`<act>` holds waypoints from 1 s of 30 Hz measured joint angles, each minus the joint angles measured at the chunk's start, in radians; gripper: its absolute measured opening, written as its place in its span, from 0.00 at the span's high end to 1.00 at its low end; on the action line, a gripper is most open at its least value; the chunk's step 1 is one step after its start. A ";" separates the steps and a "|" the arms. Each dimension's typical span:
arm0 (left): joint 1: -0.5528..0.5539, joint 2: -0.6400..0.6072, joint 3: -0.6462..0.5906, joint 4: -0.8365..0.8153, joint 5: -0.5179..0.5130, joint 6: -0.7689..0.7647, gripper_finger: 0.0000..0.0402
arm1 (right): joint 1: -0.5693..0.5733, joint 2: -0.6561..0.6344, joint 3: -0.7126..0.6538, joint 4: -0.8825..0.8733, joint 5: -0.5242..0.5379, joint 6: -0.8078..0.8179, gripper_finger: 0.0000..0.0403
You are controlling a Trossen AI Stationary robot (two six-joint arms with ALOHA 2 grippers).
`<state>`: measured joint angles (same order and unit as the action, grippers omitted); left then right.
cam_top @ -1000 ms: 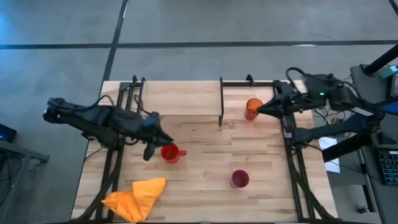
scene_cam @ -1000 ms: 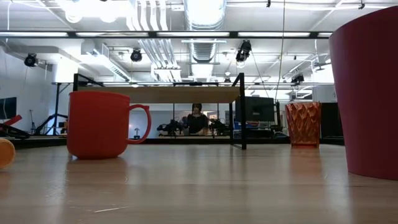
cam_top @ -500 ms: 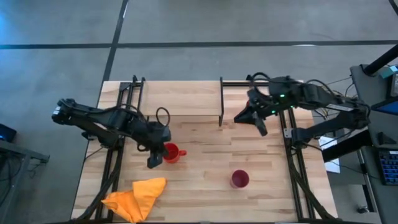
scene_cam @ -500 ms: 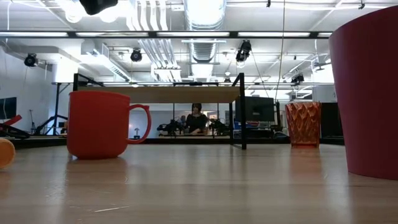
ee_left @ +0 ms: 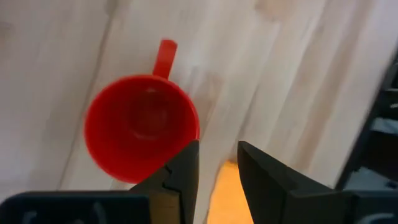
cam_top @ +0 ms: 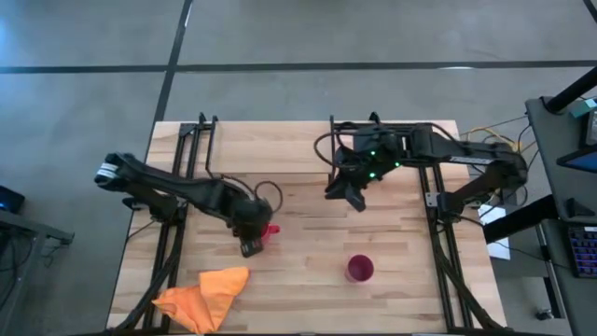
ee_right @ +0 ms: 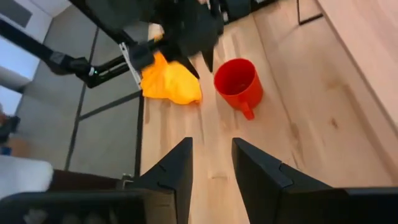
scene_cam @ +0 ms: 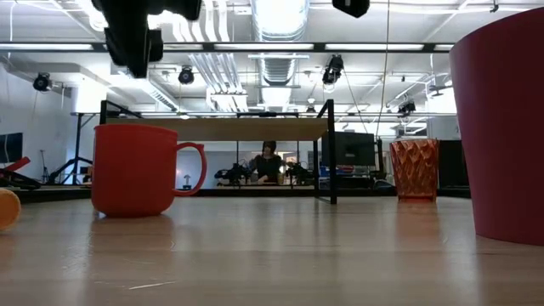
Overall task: Stack small to large cups/mugs on shelf
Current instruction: Put the red cup on the shelf
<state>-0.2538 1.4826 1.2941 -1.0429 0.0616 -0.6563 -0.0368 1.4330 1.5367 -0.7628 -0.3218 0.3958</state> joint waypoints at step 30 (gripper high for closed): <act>-0.001 0.213 -0.028 0.012 -0.045 0.009 0.85 | -0.001 -0.012 0.010 -0.021 0.005 -0.003 0.76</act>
<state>-0.2546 1.6958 1.2664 -1.0308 0.0162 -0.6474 -0.0376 1.4208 1.5471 -0.7841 -0.3172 0.3927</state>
